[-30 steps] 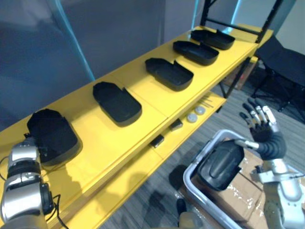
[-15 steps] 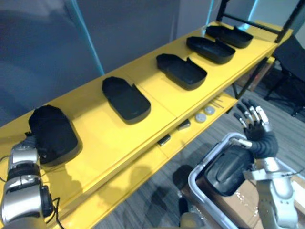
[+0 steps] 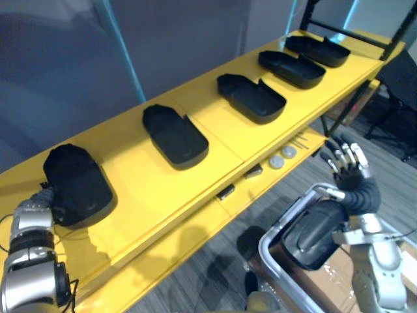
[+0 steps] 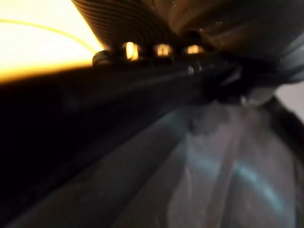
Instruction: Walk over and take plastic housings, then place them on the shelf
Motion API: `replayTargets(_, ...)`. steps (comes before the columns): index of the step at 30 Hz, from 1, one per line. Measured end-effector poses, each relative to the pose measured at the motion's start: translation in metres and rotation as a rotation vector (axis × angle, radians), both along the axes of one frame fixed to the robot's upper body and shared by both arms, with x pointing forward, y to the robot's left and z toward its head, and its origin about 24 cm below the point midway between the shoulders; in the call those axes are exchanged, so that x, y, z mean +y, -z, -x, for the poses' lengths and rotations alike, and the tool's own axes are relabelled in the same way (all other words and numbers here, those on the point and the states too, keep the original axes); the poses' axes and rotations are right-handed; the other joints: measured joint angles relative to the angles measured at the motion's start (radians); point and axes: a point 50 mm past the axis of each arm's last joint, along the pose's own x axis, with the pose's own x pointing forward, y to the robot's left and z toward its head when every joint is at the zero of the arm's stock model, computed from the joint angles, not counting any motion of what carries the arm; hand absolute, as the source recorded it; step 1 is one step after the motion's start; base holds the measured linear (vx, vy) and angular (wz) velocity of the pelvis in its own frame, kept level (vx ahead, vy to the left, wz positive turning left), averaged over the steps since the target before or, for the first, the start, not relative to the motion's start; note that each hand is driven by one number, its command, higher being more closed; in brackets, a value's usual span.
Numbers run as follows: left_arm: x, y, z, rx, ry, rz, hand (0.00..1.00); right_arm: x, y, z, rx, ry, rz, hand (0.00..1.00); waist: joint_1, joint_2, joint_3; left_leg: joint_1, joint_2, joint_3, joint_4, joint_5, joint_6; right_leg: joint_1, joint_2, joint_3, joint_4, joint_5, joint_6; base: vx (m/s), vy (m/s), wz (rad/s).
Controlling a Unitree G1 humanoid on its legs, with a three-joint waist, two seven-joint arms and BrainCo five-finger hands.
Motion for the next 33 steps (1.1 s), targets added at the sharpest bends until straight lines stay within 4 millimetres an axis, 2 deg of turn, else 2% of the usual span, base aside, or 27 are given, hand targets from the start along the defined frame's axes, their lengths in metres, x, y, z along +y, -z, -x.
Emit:
replayTargets(11,-0.001,0.001,0.001,0.011,0.046,0.017,1.00,0.002,0.000,-0.001,0.005,-0.001,-0.003,0.00,0.003,0.005,-0.003,-0.010,-0.001,-0.010,0.001,0.001,0.000,-0.001,-0.002,-0.012,0.000,0.001,0.001,-0.02,-0.006,0.02)
replayTargets(12,-0.001,0.001,0.001,0.011,0.051,0.020,0.00,0.002,0.000,-0.002,0.005,-0.001,-0.002,0.00,0.003,0.006,-0.004,-0.011,-0.001,-0.012,0.002,0.001,0.001,-0.001,-0.002,-0.013,-0.001,0.001,0.001,-0.02,-0.011,0.03)
replayTargets(18,0.000,0.005,0.005,0.012,0.046,0.013,0.00,0.002,0.001,-0.003,0.010,0.014,-0.010,0.00,0.003,0.015,-0.009,-0.012,0.000,-0.013,0.002,0.001,0.001,-0.002,-0.002,-0.015,-0.001,0.001,0.001,0.00,0.000,0.00)
replayTargets(28,0.005,0.004,0.008,-0.019,-0.018,-0.068,0.00,0.001,0.002,-0.003,0.014,0.012,-0.008,0.00,0.003,0.014,-0.011,-0.014,0.000,-0.005,0.001,0.001,0.000,-0.009,-0.001,-0.007,-0.001,0.005,-0.001,-0.02,-0.005,-0.02)
replayTargets(33,0.006,-0.004,0.005,-0.163,-0.094,-0.124,0.00,-0.002,0.010,-0.004,0.048,0.018,-0.011,0.00,0.005,0.009,-0.021,-0.015,-0.001,-0.006,0.000,0.001,0.001,-0.010,-0.001,-0.007,-0.001,0.005,0.000,0.00,0.000,0.00)
